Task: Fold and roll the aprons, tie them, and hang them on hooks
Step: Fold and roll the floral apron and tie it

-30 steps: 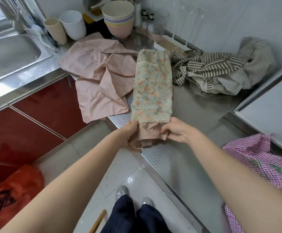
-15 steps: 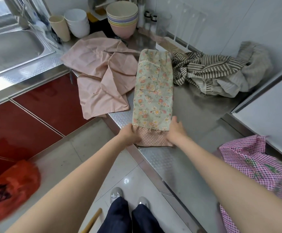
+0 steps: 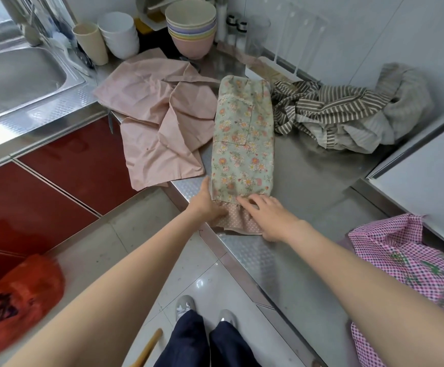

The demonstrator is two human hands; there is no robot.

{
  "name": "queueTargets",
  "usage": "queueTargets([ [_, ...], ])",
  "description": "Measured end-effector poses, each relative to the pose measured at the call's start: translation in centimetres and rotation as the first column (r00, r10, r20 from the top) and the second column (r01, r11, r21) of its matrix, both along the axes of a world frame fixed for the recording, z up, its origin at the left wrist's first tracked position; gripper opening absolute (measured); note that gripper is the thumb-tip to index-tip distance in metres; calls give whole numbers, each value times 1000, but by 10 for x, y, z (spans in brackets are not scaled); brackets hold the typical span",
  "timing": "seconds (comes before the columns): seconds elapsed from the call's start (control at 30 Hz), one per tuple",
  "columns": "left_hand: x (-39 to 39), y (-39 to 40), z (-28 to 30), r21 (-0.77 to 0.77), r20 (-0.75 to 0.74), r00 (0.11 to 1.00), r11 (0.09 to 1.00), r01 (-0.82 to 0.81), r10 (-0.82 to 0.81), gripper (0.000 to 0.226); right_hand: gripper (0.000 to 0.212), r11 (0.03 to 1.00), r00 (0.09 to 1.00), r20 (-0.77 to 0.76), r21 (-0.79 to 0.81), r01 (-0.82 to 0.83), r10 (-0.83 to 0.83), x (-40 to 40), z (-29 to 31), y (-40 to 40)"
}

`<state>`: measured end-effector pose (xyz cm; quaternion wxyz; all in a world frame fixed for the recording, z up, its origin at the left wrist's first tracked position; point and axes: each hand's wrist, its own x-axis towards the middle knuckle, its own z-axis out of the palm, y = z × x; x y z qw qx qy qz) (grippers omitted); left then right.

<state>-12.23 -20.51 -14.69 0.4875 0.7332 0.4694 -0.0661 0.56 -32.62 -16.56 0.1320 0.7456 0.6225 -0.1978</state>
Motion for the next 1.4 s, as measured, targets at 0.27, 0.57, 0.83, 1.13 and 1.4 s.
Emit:
queueTargets([
  [0.27, 14, 4, 18, -674, 210, 829, 691, -261, 518, 63, 98, 972, 958, -163, -17, 235, -235, 0, 5, 9],
  [0.57, 13, 43, 39, -285, 374, 859, 925, -251, 349, 44, 19, 838, 748, -457, 12, 546, -481, 47, 32, 48],
  [0.83, 30, 53, 36, 235, -93, 865, 833, 501, -494, 60, 27, 909, 823, -387, -157, 385, -415, 59, 40, 73],
  [1.13, 39, 59, 13, 195, 30, 985, 968, 159, -168, 41, 32, 887, 734, -516, -127, 444, -441, 64, 50, 67],
  [1.4, 35, 39, 18, 917, 193, 907, 398, -31, -373, 19, 20, 825, 800, -346, 111, 554, -490, 66, 51, 71],
])
